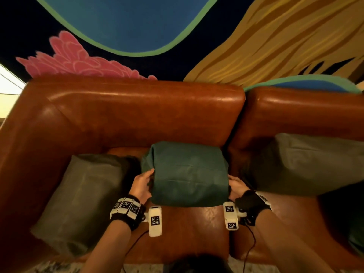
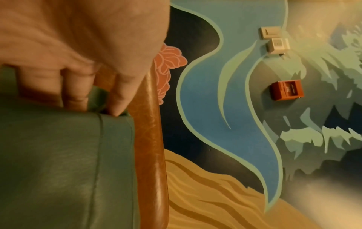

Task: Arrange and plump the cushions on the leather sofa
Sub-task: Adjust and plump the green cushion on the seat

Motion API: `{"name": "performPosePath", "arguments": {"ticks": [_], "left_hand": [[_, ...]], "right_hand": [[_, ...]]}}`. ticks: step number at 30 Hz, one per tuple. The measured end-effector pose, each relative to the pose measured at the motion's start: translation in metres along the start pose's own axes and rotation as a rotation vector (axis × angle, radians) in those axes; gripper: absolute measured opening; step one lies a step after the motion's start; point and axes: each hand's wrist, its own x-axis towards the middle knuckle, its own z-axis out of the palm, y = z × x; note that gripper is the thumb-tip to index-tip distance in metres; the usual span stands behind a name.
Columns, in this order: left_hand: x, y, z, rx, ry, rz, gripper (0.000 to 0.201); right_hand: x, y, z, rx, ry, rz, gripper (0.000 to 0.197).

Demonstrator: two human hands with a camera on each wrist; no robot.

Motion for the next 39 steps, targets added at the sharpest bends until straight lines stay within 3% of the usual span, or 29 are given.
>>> {"name": "performPosePath", "arguments": {"ticks": [4, 7, 9, 10, 11, 13, 16, 18, 20, 23, 27, 29, 31, 34, 36, 39], "left_hand": [[-0.008, -0.01, 0.006, -0.045, 0.004, -0.027, 0.024], [-0.014, -0.007, 0.01, 0.022, 0.003, -0.021, 0.009], [-0.011, 0.011, -0.002, 0.094, 0.109, 0.09, 0.006], [-0.009, 0.022, -0.012, 0.139, 0.207, 0.175, 0.009], [-0.008, 0.035, -0.023, 0.238, 0.343, 0.261, 0.014], [-0.014, 0.054, -0.038, 0.547, 0.558, 0.397, 0.031], [-0.028, 0.058, -0.025, 0.883, 0.603, 0.585, 0.04], [-0.027, 0.05, -0.013, 0.904, 0.565, 0.56, 0.048], [-0.019, 0.039, -0.011, 0.895, 0.484, 0.447, 0.06], [-0.015, 0.029, -0.011, 0.848, 0.432, 0.453, 0.047], [-0.031, 0.039, -0.009, 0.804, 0.589, 0.607, 0.041], [-0.044, 0.049, -0.008, 0.747, 0.623, 0.691, 0.046], [-0.048, 0.05, -0.009, 0.718, 0.662, 0.637, 0.056], [-0.04, 0.034, -0.016, 0.803, 0.693, 0.435, 0.064], [-0.036, 0.018, -0.023, 0.884, 0.647, 0.338, 0.063], [-0.033, 0.003, -0.03, 0.88, 0.576, 0.364, 0.053]], "right_hand": [[-0.007, -0.002, 0.0, -0.254, 0.023, 0.0, 0.011], [-0.003, -0.003, -0.003, -0.432, 0.077, -0.132, 0.026], [0.009, -0.006, -0.017, -0.47, 0.106, -0.234, 0.028], [0.003, -0.018, -0.024, -0.441, 0.149, -0.267, 0.019], [-0.002, -0.029, -0.032, -0.395, 0.228, -0.288, 0.011], [-0.014, -0.055, -0.049, -0.431, 0.388, -0.334, 0.019], [-0.021, -0.074, -0.056, -0.533, 0.461, -0.364, 0.029], [-0.02, -0.071, -0.05, -0.566, 0.43, -0.301, 0.039], [-0.016, -0.057, -0.043, -0.599, 0.343, -0.225, 0.051], [-0.019, -0.041, -0.031, -0.52, 0.275, -0.22, 0.048], [-0.033, -0.054, -0.033, -0.653, 0.456, -0.357, 0.043], [-0.046, -0.072, -0.036, -0.632, 0.538, -0.366, 0.051], [-0.056, -0.079, -0.041, -0.66, 0.565, -0.281, 0.067], [-0.053, -0.066, -0.046, -0.718, 0.499, -0.126, 0.081], [-0.041, -0.045, -0.052, -0.71, 0.391, -0.08, 0.076], [-0.026, -0.02, -0.059, -0.647, 0.302, -0.159, 0.054]]}}
